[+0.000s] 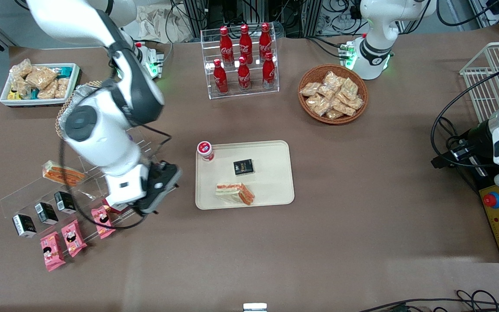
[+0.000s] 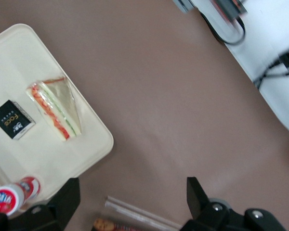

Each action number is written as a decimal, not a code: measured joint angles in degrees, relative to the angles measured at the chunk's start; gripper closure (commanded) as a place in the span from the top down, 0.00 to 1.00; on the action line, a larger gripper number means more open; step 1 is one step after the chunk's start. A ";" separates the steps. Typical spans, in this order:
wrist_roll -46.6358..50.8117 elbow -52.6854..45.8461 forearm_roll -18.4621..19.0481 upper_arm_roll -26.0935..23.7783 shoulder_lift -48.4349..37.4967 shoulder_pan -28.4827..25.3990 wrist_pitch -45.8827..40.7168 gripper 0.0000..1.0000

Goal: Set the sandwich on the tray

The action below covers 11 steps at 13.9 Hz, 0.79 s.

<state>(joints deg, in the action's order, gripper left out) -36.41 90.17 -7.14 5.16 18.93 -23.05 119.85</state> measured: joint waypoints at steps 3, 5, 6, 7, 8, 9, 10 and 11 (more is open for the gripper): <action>4.11 -0.71 -3.58 6.82 -3.50 0.27 -7.36 0.99; 8.21 -0.76 -3.74 10.34 -5.91 0.42 -11.42 0.99; 9.86 -0.77 -3.75 11.85 -6.86 0.42 -13.04 0.99; 11.23 -0.79 -3.75 13.45 -7.68 0.43 -14.36 0.99; 12.02 -0.85 -3.75 15.06 -8.36 0.44 -15.49 0.99; 12.42 -0.92 -3.75 16.65 -8.87 0.50 -16.69 0.99; 12.59 -1.09 -3.75 17.94 -9.16 0.80 -17.70 0.99; 12.74 -1.48 -3.76 18.50 -9.25 1.83 -18.34 0.99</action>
<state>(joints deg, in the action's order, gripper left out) -23.67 88.70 -10.90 23.66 9.68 -21.22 101.52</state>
